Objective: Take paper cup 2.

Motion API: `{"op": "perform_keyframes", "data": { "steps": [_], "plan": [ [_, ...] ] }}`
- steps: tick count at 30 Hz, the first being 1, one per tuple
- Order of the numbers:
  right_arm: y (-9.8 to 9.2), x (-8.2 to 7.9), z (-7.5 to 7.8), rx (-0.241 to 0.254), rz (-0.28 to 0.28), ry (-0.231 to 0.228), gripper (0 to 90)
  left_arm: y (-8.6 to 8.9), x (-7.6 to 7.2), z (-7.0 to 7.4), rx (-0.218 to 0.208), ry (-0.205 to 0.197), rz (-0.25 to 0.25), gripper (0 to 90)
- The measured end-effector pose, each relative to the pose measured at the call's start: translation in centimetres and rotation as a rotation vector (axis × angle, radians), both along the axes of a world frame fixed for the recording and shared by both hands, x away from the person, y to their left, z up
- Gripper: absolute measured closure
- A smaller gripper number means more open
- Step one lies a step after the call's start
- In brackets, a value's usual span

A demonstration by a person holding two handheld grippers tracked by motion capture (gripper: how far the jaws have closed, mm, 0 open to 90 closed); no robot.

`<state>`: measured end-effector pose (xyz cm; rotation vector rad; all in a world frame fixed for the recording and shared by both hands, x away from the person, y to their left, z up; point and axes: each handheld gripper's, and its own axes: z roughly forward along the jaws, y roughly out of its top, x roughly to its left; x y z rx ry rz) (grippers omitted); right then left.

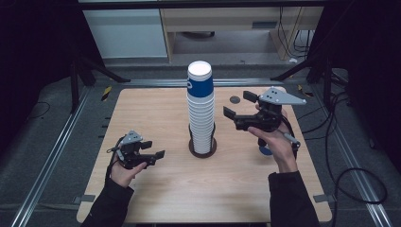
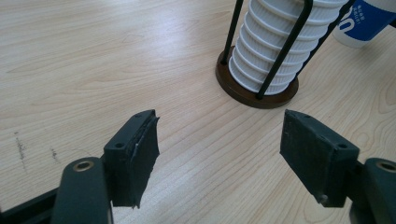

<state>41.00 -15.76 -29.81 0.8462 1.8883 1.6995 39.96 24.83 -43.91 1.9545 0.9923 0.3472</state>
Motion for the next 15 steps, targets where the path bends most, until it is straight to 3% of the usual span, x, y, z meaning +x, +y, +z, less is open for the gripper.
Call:
{"op": "perform_keyframes", "data": {
  "steps": [15],
  "plan": [
    [3.7, 1.6, 1.6, -0.001, 0.045, -0.018, 5.5, -0.1, 0.0, 0.0, 0.001, 0.004, 0.010, 21.5]
  ]
}}
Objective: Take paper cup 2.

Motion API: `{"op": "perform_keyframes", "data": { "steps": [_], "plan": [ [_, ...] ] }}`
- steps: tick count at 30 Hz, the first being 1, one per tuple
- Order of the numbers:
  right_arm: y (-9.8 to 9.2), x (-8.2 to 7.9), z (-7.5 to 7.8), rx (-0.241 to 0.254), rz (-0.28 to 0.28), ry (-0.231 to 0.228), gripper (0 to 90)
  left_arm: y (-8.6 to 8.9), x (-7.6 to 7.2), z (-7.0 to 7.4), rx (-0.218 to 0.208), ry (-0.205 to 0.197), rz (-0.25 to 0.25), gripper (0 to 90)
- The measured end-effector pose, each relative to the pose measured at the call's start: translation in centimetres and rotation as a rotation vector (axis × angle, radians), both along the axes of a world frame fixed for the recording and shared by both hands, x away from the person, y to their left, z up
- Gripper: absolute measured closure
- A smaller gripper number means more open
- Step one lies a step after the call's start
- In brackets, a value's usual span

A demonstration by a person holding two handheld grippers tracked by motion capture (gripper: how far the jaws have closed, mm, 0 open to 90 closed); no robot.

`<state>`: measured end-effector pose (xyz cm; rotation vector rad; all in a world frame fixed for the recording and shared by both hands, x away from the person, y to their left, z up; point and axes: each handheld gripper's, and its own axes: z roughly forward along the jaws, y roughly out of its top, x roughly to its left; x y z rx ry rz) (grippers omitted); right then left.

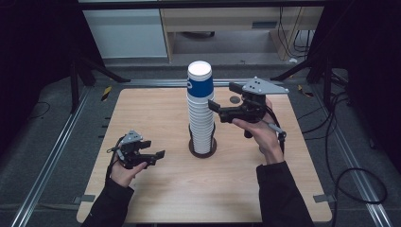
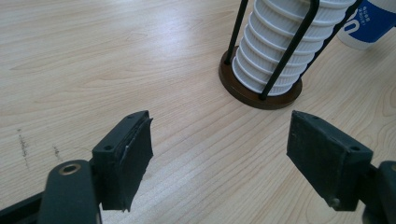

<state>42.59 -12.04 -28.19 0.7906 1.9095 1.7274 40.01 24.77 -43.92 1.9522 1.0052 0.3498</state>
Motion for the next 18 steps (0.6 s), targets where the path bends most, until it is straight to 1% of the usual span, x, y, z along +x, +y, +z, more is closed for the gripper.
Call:
{"op": "perform_keyframes", "data": {
  "steps": [2, 3, 5, 7, 10, 12, 14, 17, 18],
  "plan": [
    [0.6, 0.3, 0.2, 0.000, 0.007, 0.003, 5.3, -0.1, 0.0, 0.0, 0.000, 0.000, 0.002, 21.2],
    [0.6, 0.3, 0.2, 0.000, 0.007, 0.003, 5.3, -0.1, -0.1, 0.0, 0.000, 0.000, -0.001, 21.2],
    [1.6, 0.6, 0.3, -0.015, 0.015, 0.000, 5.2, -0.2, -0.1, 0.1, 0.005, 0.000, -0.006, 20.8],
    [1.9, 0.8, 0.3, -0.015, 0.016, 0.000, 5.2, -0.1, -0.1, 0.1, 0.001, 0.000, -0.005, 20.8],
    [2.5, 1.6, 0.3, -0.011, 0.009, 0.010, 5.3, 0.0, -0.1, 0.1, -0.001, 0.000, -0.002, 20.5],
    [3.2, 2.2, 0.2, -0.006, 0.016, 0.013, 5.4, 0.0, -0.1, 0.1, -0.003, 0.000, -0.001, 20.5],
    [3.4, 2.3, 0.2, -0.009, 0.017, 0.012, 5.4, 0.0, 0.0, 0.1, -0.003, 0.000, -0.002, 20.4],
    [4.4, 2.8, 0.1, -0.018, 0.017, 0.007, 5.7, 0.0, 0.0, 0.1, 0.001, 0.001, -0.002, 20.2],
    [4.4, 2.8, 0.1, -0.018, 0.017, 0.007, 5.7, -0.1, 0.0, 0.0, 0.000, 0.001, -0.002, 20.2]
  ]
}}
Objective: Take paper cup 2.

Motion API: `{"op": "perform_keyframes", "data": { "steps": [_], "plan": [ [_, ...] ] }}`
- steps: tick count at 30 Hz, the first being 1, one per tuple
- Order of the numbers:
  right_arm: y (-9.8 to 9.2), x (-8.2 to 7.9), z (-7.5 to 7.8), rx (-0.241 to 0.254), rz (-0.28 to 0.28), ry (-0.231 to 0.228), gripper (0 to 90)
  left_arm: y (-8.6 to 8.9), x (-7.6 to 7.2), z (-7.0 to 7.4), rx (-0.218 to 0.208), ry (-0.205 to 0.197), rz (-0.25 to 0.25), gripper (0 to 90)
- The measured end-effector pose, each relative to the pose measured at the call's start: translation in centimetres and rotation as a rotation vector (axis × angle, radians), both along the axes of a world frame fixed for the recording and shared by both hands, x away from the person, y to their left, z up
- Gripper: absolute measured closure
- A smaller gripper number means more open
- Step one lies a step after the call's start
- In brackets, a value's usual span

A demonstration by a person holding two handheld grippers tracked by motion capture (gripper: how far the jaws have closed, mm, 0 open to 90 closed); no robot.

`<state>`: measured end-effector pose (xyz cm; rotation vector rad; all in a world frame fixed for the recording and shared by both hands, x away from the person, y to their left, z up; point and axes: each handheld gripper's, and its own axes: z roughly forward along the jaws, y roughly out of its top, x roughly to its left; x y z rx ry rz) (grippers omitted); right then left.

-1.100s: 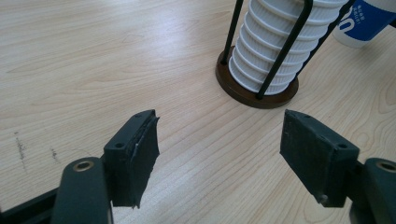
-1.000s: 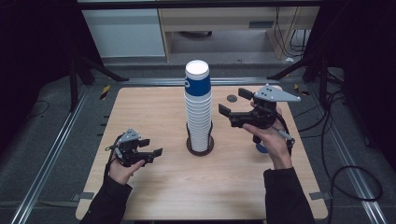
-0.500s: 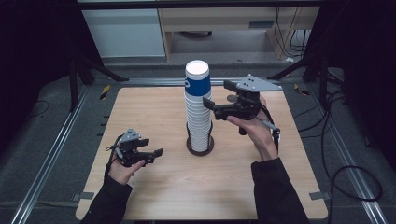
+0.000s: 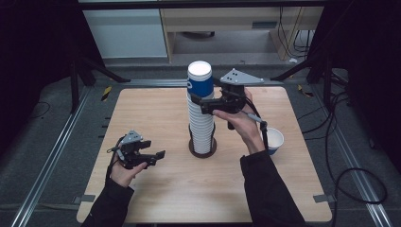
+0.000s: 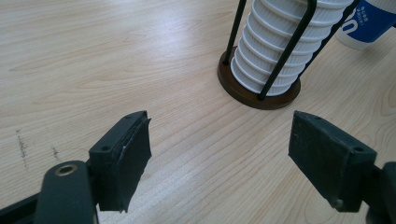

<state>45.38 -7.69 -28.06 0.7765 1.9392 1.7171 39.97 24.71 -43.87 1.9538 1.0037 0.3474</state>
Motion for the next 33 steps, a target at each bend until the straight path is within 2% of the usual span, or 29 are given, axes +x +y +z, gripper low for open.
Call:
{"op": "perform_keyframes", "data": {
  "steps": [5, 13, 17, 24, 28, 33],
  "plan": [
    [0.8, 0.6, -0.3, 0.006, -0.002, 0.005, 7.5, -0.1, 0.0, 0.0, 0.005, 0.001, -0.007, 20.1],
    [1.1, 1.1, -0.6, -0.001, -0.013, 0.011, 10.9, -0.1, 0.0, 0.0, 0.003, 0.001, -0.007, 20.1],
    [1.3, 0.9, -0.5, -0.015, -0.015, -0.001, 16.5, -0.1, 0.0, 0.0, 0.005, 0.001, -0.007, 20.1],
    [1.4, 0.9, -0.2, -0.041, -0.012, 0.005, 17.5, -0.1, 0.0, 0.0, -0.001, 0.000, -0.006, 20.1],
    [1.2, 0.8, 0.1, -0.013, -0.009, -0.003, 17.9, -0.1, 0.0, 0.0, -0.002, -0.001, -0.004, 20.1],
    [1.0, 0.6, 0.8, -0.013, -0.002, -0.013, 18.8, -0.1, -0.1, 0.1, -0.002, -0.003, -0.004, 20.1]
  ]
}}
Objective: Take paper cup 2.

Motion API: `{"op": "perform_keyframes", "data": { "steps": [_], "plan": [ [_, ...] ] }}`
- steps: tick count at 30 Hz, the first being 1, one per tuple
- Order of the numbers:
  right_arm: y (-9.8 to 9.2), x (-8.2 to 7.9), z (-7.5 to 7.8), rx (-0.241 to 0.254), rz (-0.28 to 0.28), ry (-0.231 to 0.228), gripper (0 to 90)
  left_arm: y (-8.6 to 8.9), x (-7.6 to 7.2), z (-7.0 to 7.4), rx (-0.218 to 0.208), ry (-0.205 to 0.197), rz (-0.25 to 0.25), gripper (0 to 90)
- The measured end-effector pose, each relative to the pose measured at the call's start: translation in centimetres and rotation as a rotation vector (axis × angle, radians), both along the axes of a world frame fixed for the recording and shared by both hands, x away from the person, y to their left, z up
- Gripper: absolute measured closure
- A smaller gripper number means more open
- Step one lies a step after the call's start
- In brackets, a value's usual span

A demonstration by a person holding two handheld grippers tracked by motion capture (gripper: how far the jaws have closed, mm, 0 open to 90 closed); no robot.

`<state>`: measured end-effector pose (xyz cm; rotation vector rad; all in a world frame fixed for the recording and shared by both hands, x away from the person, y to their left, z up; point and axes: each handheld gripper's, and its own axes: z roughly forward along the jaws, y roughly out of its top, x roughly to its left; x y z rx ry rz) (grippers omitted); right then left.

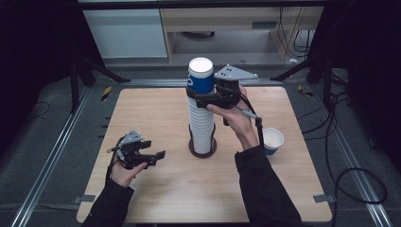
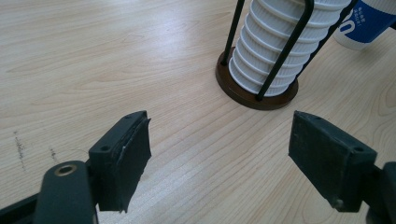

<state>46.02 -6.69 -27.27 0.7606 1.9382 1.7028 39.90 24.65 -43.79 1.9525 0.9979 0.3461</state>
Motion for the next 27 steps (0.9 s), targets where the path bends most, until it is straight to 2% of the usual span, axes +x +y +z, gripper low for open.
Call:
{"op": "perform_keyframes", "data": {
  "steps": [11, 16, 27],
  "plan": [
    [-0.3, 0.0, 1.6, 0.014, 0.004, -0.023, 20.0, 0.0, 0.0, 0.0, 0.004, -0.001, 0.001, 19.9],
    [-0.2, -0.1, 2.7, 0.019, -0.001, -0.049, 20.0, 0.0, 0.0, 0.0, 0.005, -0.002, 0.002, 19.6],
    [-1.1, -1.1, 4.9, 0.071, -0.002, -0.105, 19.9, 0.2, 0.0, 0.2, -0.001, -0.006, 0.005, 19.2]
  ]
}}
